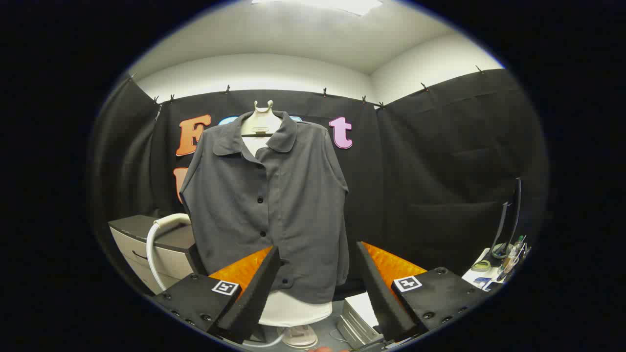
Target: Iron the clothes twice with a garment steamer, once on the left side and once on the right side.
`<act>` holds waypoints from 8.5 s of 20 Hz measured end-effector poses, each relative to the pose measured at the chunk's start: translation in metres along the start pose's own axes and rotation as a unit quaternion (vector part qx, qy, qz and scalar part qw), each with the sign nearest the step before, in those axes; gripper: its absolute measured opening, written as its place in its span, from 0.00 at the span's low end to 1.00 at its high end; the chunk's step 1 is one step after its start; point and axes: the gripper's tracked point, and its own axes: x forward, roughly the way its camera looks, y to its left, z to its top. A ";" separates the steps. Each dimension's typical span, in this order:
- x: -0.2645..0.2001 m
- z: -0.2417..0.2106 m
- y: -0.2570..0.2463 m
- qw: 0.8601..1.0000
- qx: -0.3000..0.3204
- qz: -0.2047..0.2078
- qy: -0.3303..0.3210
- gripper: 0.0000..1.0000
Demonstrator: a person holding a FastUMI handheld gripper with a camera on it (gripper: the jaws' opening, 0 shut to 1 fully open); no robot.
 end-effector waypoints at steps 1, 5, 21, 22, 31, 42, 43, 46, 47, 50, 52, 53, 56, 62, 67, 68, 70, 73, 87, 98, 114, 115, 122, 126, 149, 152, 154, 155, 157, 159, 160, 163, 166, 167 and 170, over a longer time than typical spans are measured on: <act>0.002 0.000 -0.003 1.000 0.002 -0.006 -0.003 0.99; 0.017 0.001 -0.013 1.000 0.012 -0.026 -0.006 0.99; 0.042 -0.005 -0.009 0.999 0.001 -0.038 0.000 1.00; 0.042 -0.005 -0.007 0.999 -0.002 -0.039 0.000 1.00; 0.009 0.013 0.079 0.997 0.032 0.064 -0.006 1.00; -0.003 0.094 0.266 0.979 0.081 0.187 -0.022 0.99; 0.003 0.102 0.290 0.976 0.080 0.199 -0.023 0.99; 0.032 0.111 0.369 0.968 0.083 0.237 -0.006 0.98; 0.044 0.111 0.396 0.965 0.088 0.247 0.003 0.98; 0.090 0.090 0.469 0.961 0.075 0.261 0.040 0.98; 0.127 0.068 0.507 0.962 0.057 0.260 0.066 0.98; 0.145 0.056 0.525 0.962 0.049 0.257 0.075 0.98; 0.200 0.010 0.553 0.969 0.004 0.223 0.107 0.98; 0.241 -0.084 0.576 0.962 -0.046 0.175 0.204 0.98; 0.254 -0.138 0.583 0.945 -0.059 0.162 0.278 0.95; 0.253 -0.148 0.582 0.938 -0.057 0.159 0.303 0.93; 0.249 -0.160 0.584 0.930 -0.054 0.157 0.329 0.89; 0.247 -0.167 0.584 0.921 -0.042 0.158 0.353 0.52; 0.155 -0.074 0.572 0.938 -0.111 0.277 0.178 0.46; -0.005 0.046 0.468 0.917 -0.062 0.391 0.058 0.45; -0.019 0.075 0.178 0.965 -0.025 0.259 0.024 0.45; -0.018 0.073 0.164 0.967 -0.022 0.252 0.027 0.45; -0.014 0.041 0.087 0.978 -0.020 0.204 0.029 0.46; 0.001 0.014 0.073 0.982 -0.003 0.188 0.024 0.46; 0.101 0.011 0.211 0.975 0.020 0.223 0.013 0.45; 0.112 0.003 0.217 0.976 0.015 0.217 0.020 0.45; 0.118 0.002 0.219 0.977 0.013 0.211 0.020 0.45; 0.121 -0.001 0.221 0.978 0.012 0.209 0.022 0.45; 0.123 -0.003 0.221 0.979 0.009 0.203 0.019 0.45; 0.121 -0.003 0.222 0.980 0.004 0.198 0.017 0.46; 0.122 -0.004 0.223 0.980 0.004 0.197 0.017 0.46; 0.120 -0.008 0.222 0.981 0.006 0.194 0.019 0.45; 0.118 -0.015 0.220 0.981 0.005 0.190 0.024 0.45; 0.117 -0.019 0.219 0.982 0.005 0.189 0.025 0.45; 0.114 -0.031 0.216 0.982 0.006 0.184 0.031 0.46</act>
